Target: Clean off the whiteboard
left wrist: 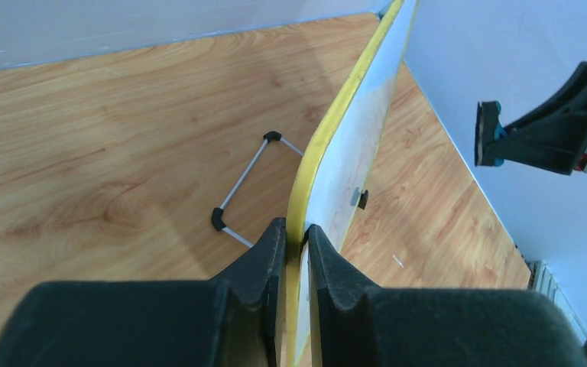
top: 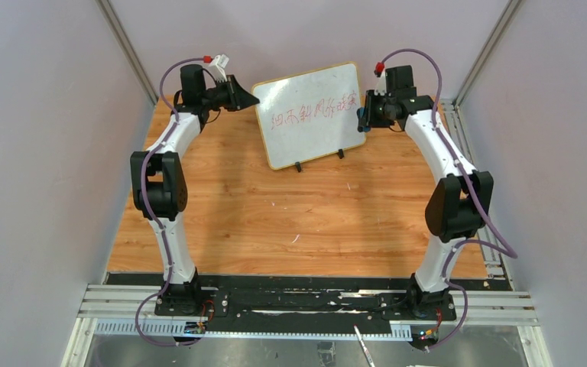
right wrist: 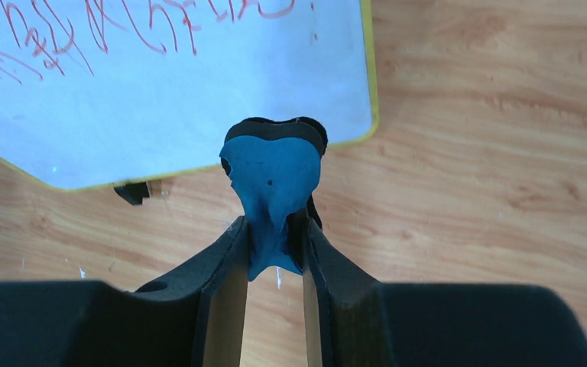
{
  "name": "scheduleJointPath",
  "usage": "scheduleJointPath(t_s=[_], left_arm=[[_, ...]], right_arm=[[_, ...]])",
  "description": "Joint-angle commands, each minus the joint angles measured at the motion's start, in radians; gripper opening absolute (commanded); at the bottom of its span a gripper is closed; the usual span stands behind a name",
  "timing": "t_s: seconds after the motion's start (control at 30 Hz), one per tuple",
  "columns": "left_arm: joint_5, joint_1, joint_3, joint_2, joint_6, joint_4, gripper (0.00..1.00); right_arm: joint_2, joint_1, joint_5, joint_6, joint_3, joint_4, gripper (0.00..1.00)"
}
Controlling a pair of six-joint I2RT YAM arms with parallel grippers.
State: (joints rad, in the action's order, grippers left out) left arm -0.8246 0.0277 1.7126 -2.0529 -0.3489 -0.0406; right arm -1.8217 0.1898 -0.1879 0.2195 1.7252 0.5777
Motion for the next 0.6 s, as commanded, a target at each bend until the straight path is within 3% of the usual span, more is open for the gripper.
scheduleJointPath(t_s=[0.0,0.13,0.57], left_arm=[[0.008,0.003,0.033,-0.019,0.002,-0.028,0.09],[0.008,0.003,0.029,-0.018,0.006,-0.028,0.00],[0.016,0.003,0.003,-0.010,0.055,0.002,0.00]], right_arm=[[-0.084,-0.012,-0.043,0.004,0.122,-0.006,0.01],[-0.146,-0.014,-0.049,0.009,0.195,-0.034,0.00],[-0.313,-0.015,0.010,-0.029,0.372,-0.085,0.01]])
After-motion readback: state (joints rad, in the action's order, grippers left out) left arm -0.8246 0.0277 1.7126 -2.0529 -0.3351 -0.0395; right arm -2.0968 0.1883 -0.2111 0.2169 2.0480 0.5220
